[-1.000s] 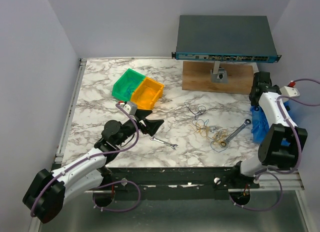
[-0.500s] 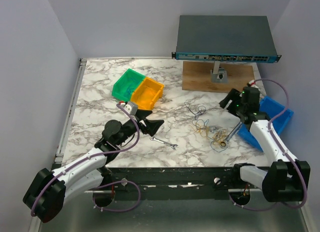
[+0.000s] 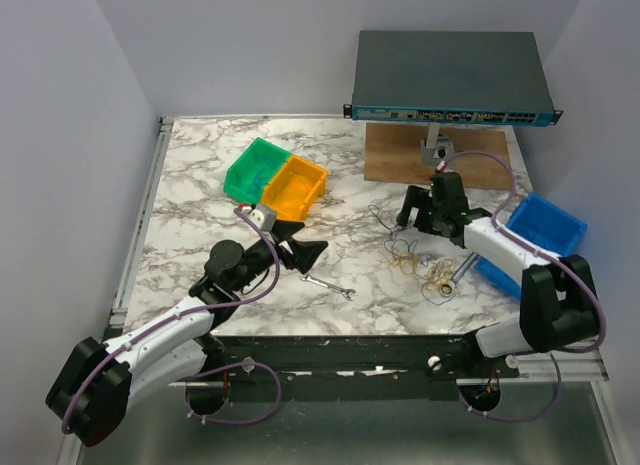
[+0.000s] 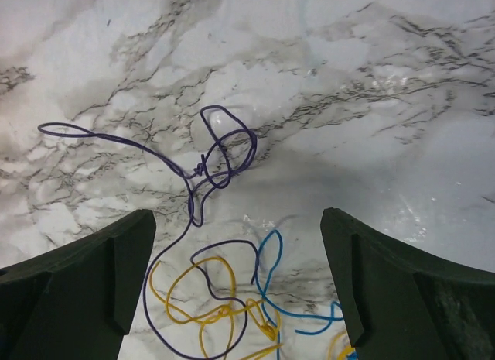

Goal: Untangle the cables

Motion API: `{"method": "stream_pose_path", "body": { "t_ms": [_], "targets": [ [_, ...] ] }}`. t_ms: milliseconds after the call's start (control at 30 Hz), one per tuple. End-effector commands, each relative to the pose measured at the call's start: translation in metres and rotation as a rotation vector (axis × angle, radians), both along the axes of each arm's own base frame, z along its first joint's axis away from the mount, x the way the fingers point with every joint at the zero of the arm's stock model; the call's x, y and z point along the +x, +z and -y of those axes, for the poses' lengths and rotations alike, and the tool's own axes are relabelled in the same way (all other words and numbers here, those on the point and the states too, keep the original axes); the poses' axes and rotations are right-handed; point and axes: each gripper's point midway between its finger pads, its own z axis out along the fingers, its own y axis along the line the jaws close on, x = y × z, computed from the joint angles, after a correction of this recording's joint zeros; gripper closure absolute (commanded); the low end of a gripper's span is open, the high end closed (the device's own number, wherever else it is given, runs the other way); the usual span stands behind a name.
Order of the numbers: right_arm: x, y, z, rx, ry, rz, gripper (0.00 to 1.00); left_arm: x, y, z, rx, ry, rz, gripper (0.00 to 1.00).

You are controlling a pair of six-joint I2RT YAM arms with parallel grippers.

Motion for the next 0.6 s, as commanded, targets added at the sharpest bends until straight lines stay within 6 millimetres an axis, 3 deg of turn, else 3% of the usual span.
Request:
{"method": "stream_pose_path", "body": {
  "t_ms": [0, 200, 433, 500, 567],
  "targets": [
    [0.017, -0.011, -0.014, -0.049, 0.033, 0.010, 0.00, -0.001, 0.013, 0.002, -0.008, -0.012, 0.030, 0.11],
    [0.024, -0.046, -0.037, -0.098, 0.098, -0.051, 0.00, 0.000, 0.012, 0.000, -0.006, 0.001, 0.036, 0.11],
    [0.027, -0.067, -0.063, -0.216, 0.150, -0.083, 0.05, 0.000, 0.013, 0.000, -0.004, -0.001, 0.037, 0.10],
    [0.026, -0.075, -0.057, -0.297, 0.123, -0.111, 0.19, 0.000, 0.013, -0.001, 0.000, 0.006, 0.038, 0.11],
    [0.025, -0.081, -0.054, -0.352, 0.103, -0.142, 0.46, 0.000, 0.013, -0.002, -0.002, 0.011, 0.039, 0.10]
  ]
}}
